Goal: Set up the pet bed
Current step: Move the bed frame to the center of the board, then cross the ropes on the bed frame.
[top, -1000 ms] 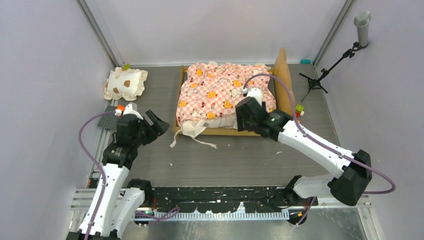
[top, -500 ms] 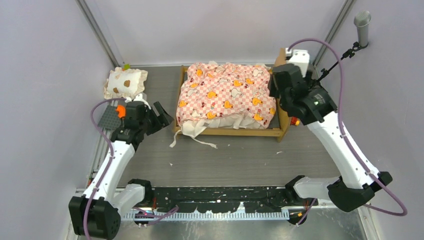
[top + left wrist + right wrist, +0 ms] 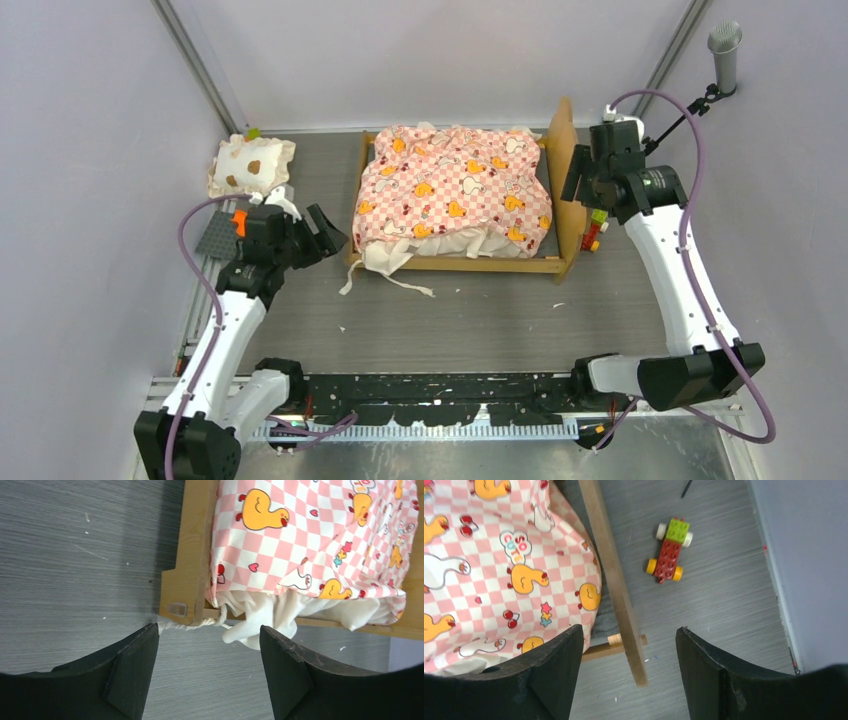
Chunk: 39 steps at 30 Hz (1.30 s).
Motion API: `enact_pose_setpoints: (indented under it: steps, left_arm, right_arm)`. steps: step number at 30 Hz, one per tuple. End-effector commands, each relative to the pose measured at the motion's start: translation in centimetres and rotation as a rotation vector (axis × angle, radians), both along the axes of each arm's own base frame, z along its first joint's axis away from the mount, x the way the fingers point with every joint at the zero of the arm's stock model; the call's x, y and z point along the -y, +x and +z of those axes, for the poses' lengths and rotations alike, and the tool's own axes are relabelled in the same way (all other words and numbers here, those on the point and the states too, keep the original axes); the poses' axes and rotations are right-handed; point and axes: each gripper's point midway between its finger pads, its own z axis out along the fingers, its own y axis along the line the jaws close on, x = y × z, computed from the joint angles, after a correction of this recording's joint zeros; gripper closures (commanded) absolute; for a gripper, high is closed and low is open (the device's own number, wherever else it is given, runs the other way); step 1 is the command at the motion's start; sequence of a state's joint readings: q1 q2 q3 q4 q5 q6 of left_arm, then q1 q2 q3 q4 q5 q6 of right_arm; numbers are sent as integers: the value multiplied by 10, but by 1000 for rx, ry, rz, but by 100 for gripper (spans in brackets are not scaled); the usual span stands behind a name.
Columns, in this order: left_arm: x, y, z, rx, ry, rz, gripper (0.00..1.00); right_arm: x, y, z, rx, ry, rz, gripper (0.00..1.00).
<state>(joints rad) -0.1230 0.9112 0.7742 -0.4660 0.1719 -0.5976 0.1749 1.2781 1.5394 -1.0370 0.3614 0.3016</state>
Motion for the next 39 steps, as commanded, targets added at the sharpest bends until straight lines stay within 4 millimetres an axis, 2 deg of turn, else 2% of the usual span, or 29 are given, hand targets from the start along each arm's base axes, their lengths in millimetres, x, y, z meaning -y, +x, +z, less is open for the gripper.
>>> enact_pose_setpoints:
  steps: [1,3,6,10,11,13,17,20,23,27,33,38,39]
  left_arm:
    - [18,1,42,132,-37,-132,26]
    - [26,1,58,183,-35,-189,26]
    - [43,3,81,253,-1,-249,26]
    - [99,5,94,288,87,-377,26]
    - [118,2,94,290,94,-419,26]
    - [141,6,98,286,80,-465,26]
    - [177,14,102,281,59,-524,26]
    - [205,18,100,279,79,-569,26]
    - [237,16,104,312,126,-650,26]
    - [268,18,100,342,222,-819,27]
    - [301,26,63,319,326,-1038,32]
    - [338,13,35,350,455,-1152,32]
    - [341,16,28,354,497,-1146,31]
  right_arm:
    - [-14,4,-19,-37,61,67,31]
    - [-16,4,-27,-52,71,70,35]
    - [-24,4,-38,-69,109,85,51]
    - [-50,7,-40,-45,233,163,65]
    - [-57,7,-38,-34,260,184,66]
    - [-69,5,-35,-24,279,226,67]
    - [-107,-4,-31,-34,308,366,67]
    - [-121,-5,-25,0,349,403,63]
    - [-115,-8,-10,66,342,383,51]
    - [-95,-21,20,174,288,347,43]
    - [-75,-48,51,275,258,311,42]
    - [-56,-74,74,390,256,265,42]
    - [-54,-76,76,400,255,259,42]
